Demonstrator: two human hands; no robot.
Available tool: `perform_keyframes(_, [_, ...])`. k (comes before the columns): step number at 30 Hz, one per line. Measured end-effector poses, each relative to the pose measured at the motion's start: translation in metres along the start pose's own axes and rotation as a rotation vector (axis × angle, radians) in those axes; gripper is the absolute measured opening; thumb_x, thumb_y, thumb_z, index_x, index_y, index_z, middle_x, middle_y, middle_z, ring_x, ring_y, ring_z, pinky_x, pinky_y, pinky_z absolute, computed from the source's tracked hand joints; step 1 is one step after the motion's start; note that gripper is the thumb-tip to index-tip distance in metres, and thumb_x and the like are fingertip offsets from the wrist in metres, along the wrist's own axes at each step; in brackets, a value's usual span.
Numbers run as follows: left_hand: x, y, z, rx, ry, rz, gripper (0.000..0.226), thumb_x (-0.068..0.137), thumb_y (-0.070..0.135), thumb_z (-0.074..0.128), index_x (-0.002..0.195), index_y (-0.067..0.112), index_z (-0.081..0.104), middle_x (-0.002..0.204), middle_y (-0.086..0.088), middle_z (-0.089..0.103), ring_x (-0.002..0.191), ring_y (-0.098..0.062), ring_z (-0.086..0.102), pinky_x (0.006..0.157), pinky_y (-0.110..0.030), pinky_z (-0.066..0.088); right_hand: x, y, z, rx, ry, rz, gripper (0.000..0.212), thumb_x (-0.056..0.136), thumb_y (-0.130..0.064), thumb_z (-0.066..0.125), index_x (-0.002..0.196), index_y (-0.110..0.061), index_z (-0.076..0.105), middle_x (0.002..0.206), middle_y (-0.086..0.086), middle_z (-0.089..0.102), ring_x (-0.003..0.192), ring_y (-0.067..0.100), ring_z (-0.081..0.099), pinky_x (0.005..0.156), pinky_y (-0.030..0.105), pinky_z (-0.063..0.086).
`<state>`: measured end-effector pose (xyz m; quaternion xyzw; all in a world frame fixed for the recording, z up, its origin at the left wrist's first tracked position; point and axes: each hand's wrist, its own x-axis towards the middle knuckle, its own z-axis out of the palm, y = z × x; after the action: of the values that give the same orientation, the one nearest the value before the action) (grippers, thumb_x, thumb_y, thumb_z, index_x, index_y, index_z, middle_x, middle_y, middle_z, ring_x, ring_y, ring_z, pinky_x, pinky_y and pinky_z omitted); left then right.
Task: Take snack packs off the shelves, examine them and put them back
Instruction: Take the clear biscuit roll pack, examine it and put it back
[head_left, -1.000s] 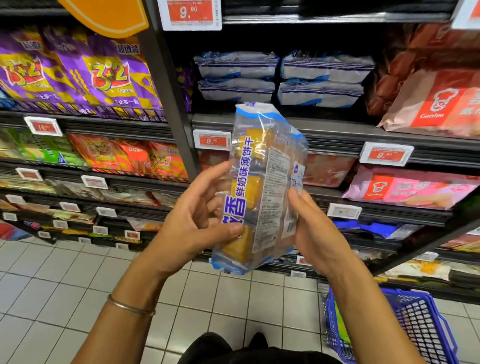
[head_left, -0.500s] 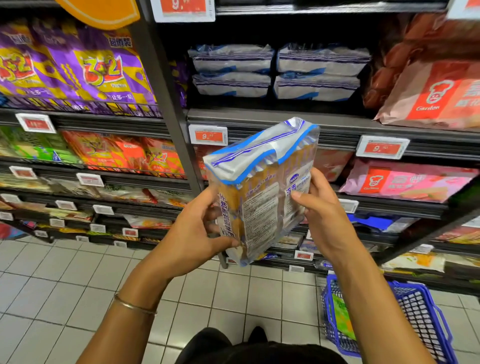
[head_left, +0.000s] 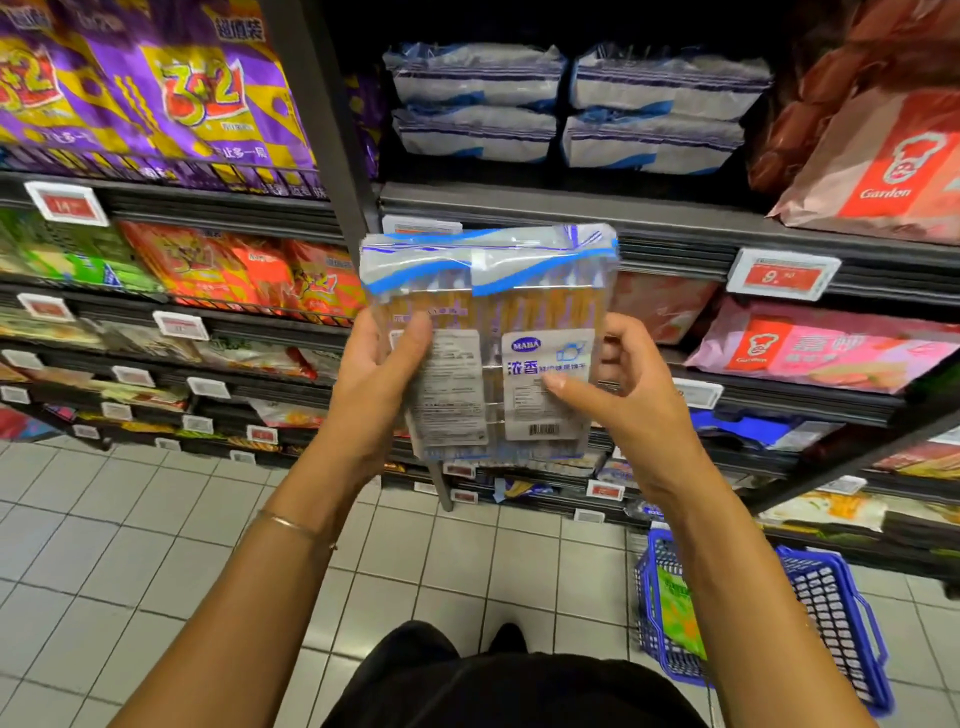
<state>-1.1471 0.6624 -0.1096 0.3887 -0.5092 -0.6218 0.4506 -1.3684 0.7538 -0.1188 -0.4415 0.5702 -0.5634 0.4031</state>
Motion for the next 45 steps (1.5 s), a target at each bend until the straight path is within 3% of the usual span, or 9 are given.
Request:
perform_keyframes(5, [0.008,-0.011,-0.006,-0.398,-0.118,-0.28,0.066,0.098,0.067,0.05,0.14,0.019,0.066,0.142,-0.016,0.065,0.133,-0.038,0.061,0.107,-0.056,0.052,0.002,-0.032,0.003,0.13,-0.172,0.042,0.021,0.094,-0.05,0.065,0.106,-0.033,0.067,0.089,-0.017,0.071,0.076,-0.003,0.066,0.064,0.01,0.05])
perform_keyframes(9, [0.0,-0.032,0.009,-0.486,-0.267,-0.482,0.075,0.099,0.072,0.044,0.15,0.018,0.056,0.157,-0.022,0.049,0.145,-0.043,0.046,0.121,-0.063,0.034,0.005,-0.041,0.017,0.145,-0.19,-0.019,0.043,0.095,-0.047,0.063,0.133,-0.026,0.057,0.115,-0.009,0.072,0.103,0.01,0.071,0.079,0.022,0.056])
perform_keyframes(12, [-0.008,-0.044,0.029,-0.589,-0.312,-0.625,0.076,0.101,0.073,0.042,0.154,0.019,0.05,0.167,-0.018,0.033,0.155,-0.042,0.029,0.126,-0.063,0.019,0.002,-0.047,0.028,0.209,-0.114,0.017,0.051,0.093,-0.06,0.06,0.127,-0.023,0.06,0.101,-0.009,0.073,0.09,0.009,0.071,0.074,0.022,0.057])
perform_keyframes(20, [-0.003,-0.061,0.027,-0.583,-0.305,-0.757,0.072,0.095,0.076,0.053,0.142,0.022,0.065,0.14,-0.012,0.066,0.134,-0.034,0.06,0.112,-0.054,0.048,0.006,-0.054,0.025,0.381,0.003,0.178,0.039,0.105,-0.051,0.049,0.107,-0.02,0.074,0.096,0.001,0.076,0.084,0.014,0.075,0.069,0.024,0.06])
perform_keyframes(23, [-0.001,-0.061,0.025,-0.58,-0.284,-0.774,0.072,0.096,0.074,0.052,0.146,0.023,0.061,0.144,-0.012,0.061,0.145,-0.033,0.049,0.12,-0.054,0.039,0.01,-0.054,0.027,0.41,0.015,0.18,0.038,0.107,-0.048,0.046,0.1,-0.024,0.074,0.092,-0.002,0.077,0.081,0.011,0.075,0.065,0.021,0.059])
perform_keyframes(26, [0.001,-0.061,0.027,-0.547,-0.266,-0.762,0.071,0.098,0.074,0.049,0.146,0.023,0.062,0.159,-0.015,0.048,0.149,-0.036,0.042,0.122,-0.056,0.033,0.008,-0.057,0.033,0.415,0.034,0.182,0.042,0.105,-0.052,0.049,0.111,-0.017,0.07,0.098,0.002,0.074,0.085,0.015,0.074,0.069,0.024,0.061])
perform_keyframes(33, [-0.003,-0.035,0.004,-0.531,-0.218,-0.505,0.065,0.074,0.044,0.089,0.129,0.013,0.073,0.123,-0.015,0.073,0.108,-0.032,0.074,0.092,-0.048,0.061,0.014,-0.049,0.019,0.248,0.0,0.241,0.065,0.084,-0.082,0.057,0.125,-0.034,0.072,0.127,0.001,0.073,0.117,0.025,0.071,0.104,0.05,0.052])
perform_keyframes(36, [-0.001,-0.02,-0.009,-0.45,-0.166,-0.364,0.045,0.084,0.037,0.076,0.12,0.012,0.077,0.118,-0.015,0.077,0.106,-0.032,0.076,0.084,-0.044,0.063,0.015,-0.038,0.008,0.222,-0.168,0.255,0.068,0.082,-0.083,0.059,0.132,-0.038,0.067,0.134,0.0,0.07,0.123,0.025,0.068,0.108,0.055,0.047])
perform_keyframes(45, [-0.015,0.005,-0.007,-0.67,0.037,-0.105,0.062,0.097,0.042,0.059,0.151,0.013,0.051,0.15,-0.013,0.059,0.141,-0.034,0.054,0.119,-0.059,0.039,-0.008,0.004,0.011,0.504,-0.189,0.219,0.083,0.07,-0.079,0.073,0.129,-0.02,0.067,0.132,0.019,0.068,0.118,0.04,0.067,0.096,0.051,0.058])
